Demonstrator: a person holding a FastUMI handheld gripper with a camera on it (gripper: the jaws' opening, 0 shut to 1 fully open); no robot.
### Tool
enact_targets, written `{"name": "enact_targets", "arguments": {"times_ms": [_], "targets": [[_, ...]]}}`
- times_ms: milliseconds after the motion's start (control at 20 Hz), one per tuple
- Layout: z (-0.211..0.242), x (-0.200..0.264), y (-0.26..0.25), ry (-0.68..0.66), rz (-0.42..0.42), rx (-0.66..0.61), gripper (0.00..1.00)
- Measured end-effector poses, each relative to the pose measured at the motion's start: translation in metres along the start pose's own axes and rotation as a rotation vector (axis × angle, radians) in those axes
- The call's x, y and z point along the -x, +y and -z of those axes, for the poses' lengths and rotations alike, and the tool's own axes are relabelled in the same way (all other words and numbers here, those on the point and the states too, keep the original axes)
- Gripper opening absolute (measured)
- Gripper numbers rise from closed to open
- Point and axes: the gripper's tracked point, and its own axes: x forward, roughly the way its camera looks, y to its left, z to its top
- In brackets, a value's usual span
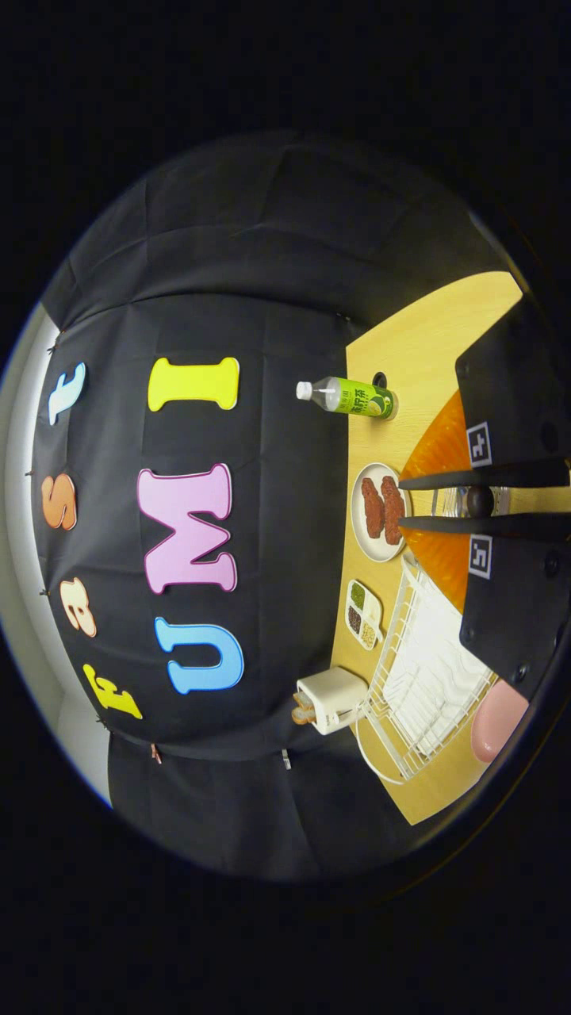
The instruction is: Take the plate from the dish rack, then take the spoon from the basket and place it into the plate.
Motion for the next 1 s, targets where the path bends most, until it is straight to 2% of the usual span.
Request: {"name": "enact_targets", "arguments": {"times_ms": [200, 450, 750, 1000], "targets": [[-0.027, 0.038, 0.053, -0.018, -0.024, -0.011, 0.16], [-0.013, 0.056, 0.151, 0.003, -0.084, -0.044, 0.16], [0.052, 0.068, 0.245, 0.090, -0.195, -0.074, 0.16], [0.116, 0.060, 0.282, 0.180, -0.244, -0.128, 0.16]]}}
